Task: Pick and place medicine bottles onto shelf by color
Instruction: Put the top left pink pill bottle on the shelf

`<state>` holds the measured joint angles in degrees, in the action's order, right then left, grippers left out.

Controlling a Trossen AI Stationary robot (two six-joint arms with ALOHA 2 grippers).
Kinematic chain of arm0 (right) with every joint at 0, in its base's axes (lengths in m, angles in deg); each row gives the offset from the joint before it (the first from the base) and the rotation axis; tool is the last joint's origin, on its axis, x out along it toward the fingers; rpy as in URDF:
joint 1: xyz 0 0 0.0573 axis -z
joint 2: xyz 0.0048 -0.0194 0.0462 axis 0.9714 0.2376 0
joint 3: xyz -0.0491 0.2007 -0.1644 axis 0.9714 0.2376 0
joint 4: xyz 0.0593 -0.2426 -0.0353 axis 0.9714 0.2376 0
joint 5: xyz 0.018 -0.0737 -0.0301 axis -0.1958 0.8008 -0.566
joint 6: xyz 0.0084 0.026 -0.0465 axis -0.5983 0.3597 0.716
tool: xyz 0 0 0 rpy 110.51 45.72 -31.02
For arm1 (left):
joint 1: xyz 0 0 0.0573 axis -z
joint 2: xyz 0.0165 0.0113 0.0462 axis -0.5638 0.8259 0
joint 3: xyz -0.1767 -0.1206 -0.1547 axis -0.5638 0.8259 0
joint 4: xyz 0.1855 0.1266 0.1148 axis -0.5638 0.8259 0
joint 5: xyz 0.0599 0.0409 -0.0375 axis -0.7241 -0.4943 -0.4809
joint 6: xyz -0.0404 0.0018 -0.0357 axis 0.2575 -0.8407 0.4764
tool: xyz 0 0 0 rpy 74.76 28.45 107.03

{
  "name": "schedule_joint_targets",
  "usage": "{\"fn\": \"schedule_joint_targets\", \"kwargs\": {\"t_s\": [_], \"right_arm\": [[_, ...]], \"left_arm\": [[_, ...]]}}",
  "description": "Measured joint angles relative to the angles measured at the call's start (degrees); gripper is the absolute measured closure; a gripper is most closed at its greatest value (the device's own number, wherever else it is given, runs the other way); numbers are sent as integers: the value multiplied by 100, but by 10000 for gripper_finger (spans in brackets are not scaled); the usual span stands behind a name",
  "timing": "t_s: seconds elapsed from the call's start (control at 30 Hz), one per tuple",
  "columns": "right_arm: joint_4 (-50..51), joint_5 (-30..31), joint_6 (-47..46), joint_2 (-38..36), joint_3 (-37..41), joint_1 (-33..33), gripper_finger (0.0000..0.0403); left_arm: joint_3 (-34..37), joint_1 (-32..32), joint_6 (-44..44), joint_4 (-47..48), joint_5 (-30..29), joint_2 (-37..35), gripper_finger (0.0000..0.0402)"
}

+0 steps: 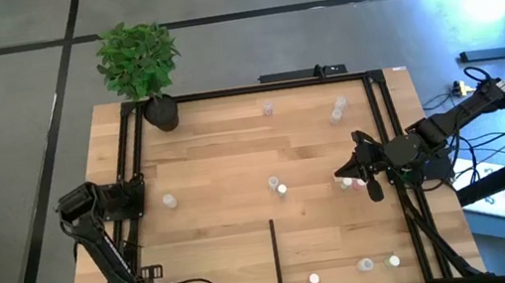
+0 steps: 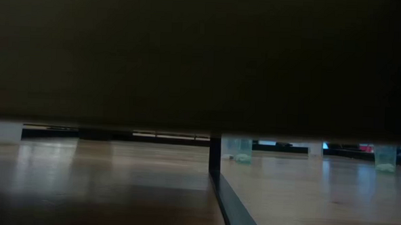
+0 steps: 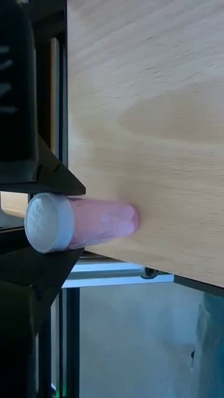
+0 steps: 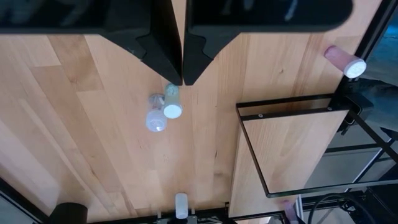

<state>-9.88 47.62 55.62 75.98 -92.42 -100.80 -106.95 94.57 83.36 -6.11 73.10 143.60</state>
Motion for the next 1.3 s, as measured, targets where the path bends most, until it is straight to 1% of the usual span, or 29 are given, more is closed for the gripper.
{"fn": "schedule_joint_targets", "kwargs": {"t_s": [0.37,0.67,1.3], "right_arm": [[-2,1,-1,0,-1,-1,386],[0,-1,-1,0,-2,-1,386],[0,1,-1,0,-2,-1,386]], "left_arm": [[0,-2,40,-1,-5,0,298],[1,-2,38,-1,-57,-2,252],[2,-2,-8,1,-151,-2,170]]}}
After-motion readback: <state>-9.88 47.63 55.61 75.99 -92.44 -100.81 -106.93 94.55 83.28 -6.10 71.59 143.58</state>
